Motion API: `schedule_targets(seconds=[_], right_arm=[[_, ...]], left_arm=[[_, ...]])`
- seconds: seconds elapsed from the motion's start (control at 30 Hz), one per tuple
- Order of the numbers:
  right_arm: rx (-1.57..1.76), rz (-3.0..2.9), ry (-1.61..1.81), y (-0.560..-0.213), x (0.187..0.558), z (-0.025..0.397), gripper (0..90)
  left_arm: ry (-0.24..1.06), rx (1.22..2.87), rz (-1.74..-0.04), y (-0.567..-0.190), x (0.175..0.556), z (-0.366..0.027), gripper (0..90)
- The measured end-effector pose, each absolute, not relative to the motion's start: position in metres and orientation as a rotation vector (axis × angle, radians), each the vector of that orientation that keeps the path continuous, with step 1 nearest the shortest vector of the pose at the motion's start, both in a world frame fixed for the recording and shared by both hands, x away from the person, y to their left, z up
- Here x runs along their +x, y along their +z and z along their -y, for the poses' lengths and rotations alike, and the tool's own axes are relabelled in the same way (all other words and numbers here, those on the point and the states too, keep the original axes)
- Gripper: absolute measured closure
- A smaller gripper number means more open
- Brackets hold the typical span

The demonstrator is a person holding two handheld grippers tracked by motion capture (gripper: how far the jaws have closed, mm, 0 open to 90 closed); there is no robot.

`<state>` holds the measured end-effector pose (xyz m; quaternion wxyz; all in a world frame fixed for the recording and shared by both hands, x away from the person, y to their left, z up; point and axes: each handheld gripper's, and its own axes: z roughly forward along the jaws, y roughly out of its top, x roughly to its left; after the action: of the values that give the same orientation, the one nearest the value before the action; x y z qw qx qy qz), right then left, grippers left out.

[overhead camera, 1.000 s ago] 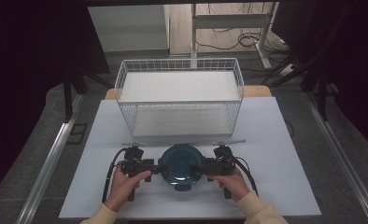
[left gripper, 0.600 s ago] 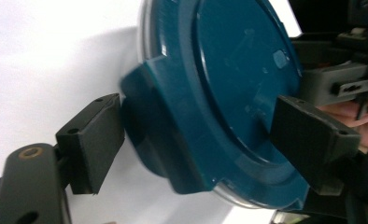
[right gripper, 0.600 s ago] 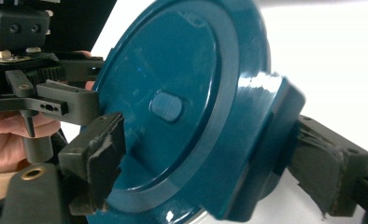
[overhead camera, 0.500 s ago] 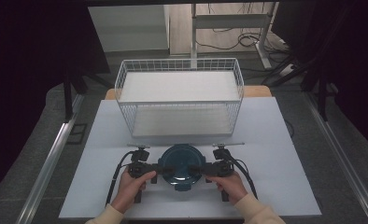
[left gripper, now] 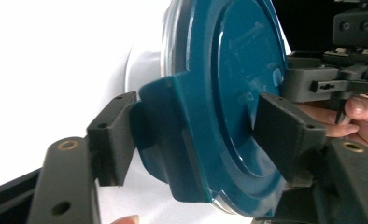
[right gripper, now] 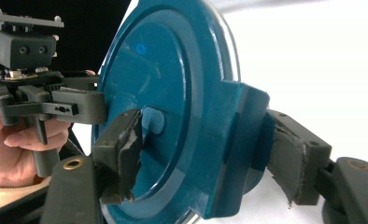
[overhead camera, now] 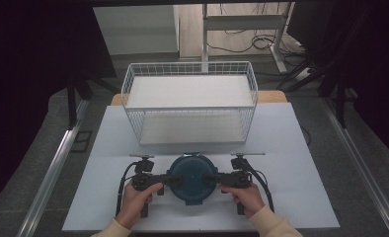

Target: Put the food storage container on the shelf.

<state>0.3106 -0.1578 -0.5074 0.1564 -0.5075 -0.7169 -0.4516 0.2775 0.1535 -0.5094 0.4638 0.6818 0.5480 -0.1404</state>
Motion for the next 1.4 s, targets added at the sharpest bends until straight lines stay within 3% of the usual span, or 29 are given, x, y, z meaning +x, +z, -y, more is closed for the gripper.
schedule_targets(seconds=[0.27,1.4], right_arm=[[-1.457,2.020,-1.374,-0.505,0.301,0.163,37.8],[-1.333,2.198,-1.502,-0.474,0.291,0.158,39.0]], left_arm=[[-0.282,1.678,-1.330,-0.504,0.263,-0.152,36.7],[-0.191,1.715,-1.260,-0.476,0.258,-0.154,37.5]])
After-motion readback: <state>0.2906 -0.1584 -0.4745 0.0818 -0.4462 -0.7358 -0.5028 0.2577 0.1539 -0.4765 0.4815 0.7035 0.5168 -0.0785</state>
